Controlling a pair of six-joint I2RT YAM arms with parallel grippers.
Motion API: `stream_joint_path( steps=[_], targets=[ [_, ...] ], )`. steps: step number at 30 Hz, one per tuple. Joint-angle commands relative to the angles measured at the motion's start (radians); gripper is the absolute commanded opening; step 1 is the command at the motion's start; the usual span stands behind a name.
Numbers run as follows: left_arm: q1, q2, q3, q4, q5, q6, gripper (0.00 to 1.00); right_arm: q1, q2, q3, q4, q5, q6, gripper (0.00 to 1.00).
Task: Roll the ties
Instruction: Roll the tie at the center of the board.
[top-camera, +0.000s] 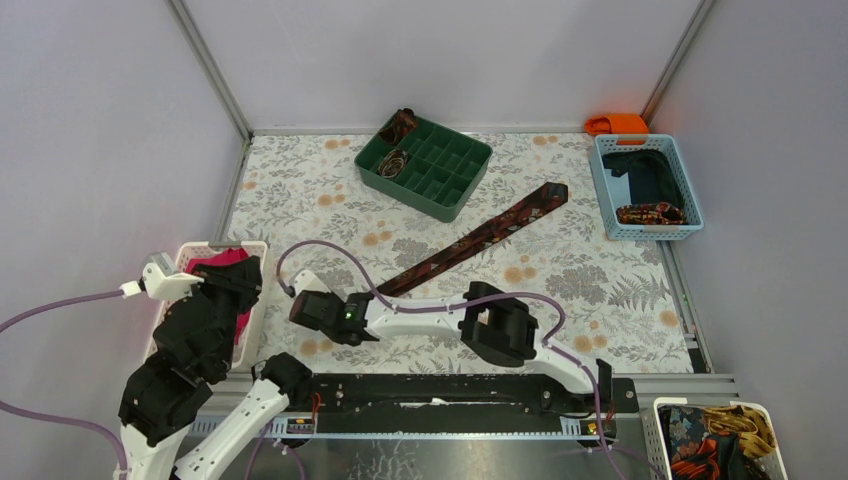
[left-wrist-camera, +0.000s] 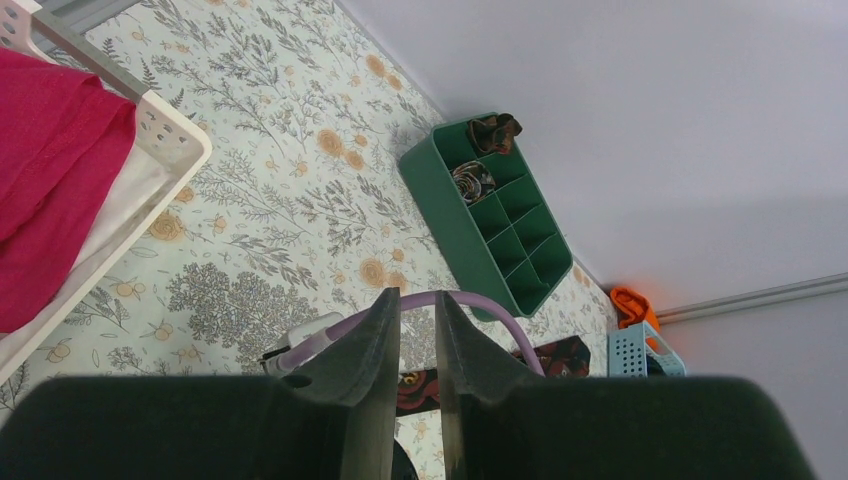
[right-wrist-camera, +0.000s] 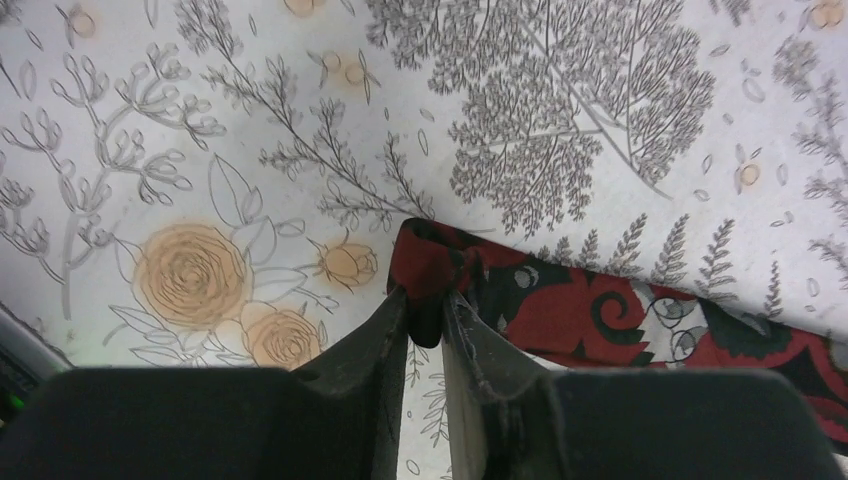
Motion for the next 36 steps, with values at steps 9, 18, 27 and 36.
stream_joint_path(
  steps=[9, 18, 27, 36],
  targets=[
    [0.005, 0.087, -0.075, 0.151, 0.061, 0.026, 0.07, -0.151, -0.296, -0.446, 0.478, -0.455, 0.079, 0.16],
    [0.006, 0.220, -0.198, 0.321, 0.104, 0.012, 0.05, -0.313, -0.390, -0.724, 0.837, -0.815, 0.272, 0.16],
    [0.005, 0.321, -0.353, 0.487, 0.157, -0.002, 0.00, -0.404, -0.445, -0.860, 0.910, -0.843, 0.309, 0.15],
    [0.005, 0.442, -0.471, 0.642, 0.179, -0.001, 0.00, -0.453, -0.404, -0.866, 0.880, -0.834, 0.318, 0.15]
  ],
)
